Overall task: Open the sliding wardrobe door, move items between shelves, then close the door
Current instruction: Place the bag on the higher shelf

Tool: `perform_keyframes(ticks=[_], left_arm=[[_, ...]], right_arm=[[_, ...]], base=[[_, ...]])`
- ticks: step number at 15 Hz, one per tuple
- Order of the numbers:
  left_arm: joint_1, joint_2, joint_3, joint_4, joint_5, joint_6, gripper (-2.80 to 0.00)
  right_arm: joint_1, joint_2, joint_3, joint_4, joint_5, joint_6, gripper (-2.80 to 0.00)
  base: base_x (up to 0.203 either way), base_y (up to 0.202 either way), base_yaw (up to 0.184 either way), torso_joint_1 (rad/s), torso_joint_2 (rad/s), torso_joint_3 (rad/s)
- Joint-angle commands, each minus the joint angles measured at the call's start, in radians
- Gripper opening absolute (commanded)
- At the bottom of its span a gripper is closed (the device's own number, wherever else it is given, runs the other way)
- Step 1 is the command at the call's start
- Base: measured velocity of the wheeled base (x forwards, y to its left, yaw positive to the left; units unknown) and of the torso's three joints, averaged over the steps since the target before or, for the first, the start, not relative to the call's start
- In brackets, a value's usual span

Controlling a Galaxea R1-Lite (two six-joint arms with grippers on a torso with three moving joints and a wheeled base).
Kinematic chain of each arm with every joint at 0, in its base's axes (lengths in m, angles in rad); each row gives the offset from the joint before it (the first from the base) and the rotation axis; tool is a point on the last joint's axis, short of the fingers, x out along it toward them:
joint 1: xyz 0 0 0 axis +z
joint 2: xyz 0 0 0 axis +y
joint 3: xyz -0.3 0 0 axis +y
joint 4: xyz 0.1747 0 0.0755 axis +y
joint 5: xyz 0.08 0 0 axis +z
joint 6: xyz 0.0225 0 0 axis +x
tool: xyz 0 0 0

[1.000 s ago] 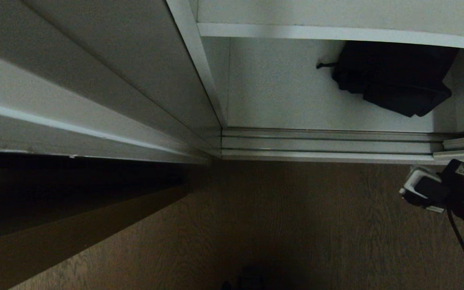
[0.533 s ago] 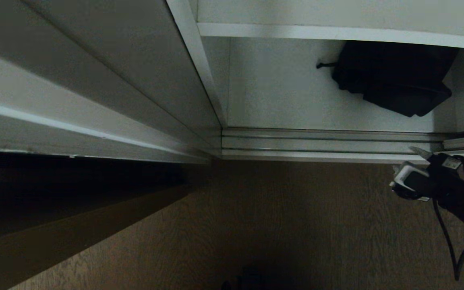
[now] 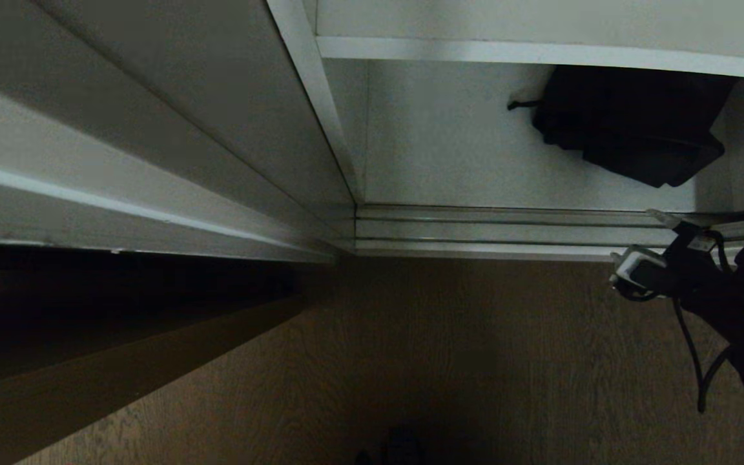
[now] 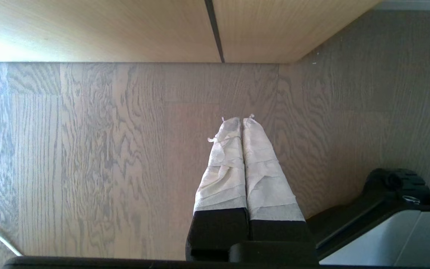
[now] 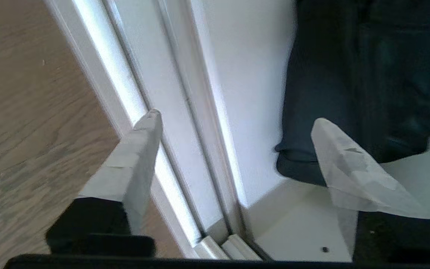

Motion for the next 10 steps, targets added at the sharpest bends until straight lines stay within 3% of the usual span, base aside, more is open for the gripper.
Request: perform_keyframes(ticks=[1, 10], left_arm=[[0.001, 0.001, 0.0, -0.001, -0.001, 0.0, -2.8], [0.001, 0.001, 0.0, -0.001, -0.001, 0.0, -2.8]], right_arm=[[-0.009, 0.048, -0.086, -0.011, 0.006, -0.004, 0.0], [-0.07, 0.244, -0.429, -0.04, 0.102, -0.006, 0.0]], base=[[0.0, 0.0, 0.0, 0.0, 0.0, 0.0], [0.0, 0.0, 0.0, 0.0, 0.0, 0.0]])
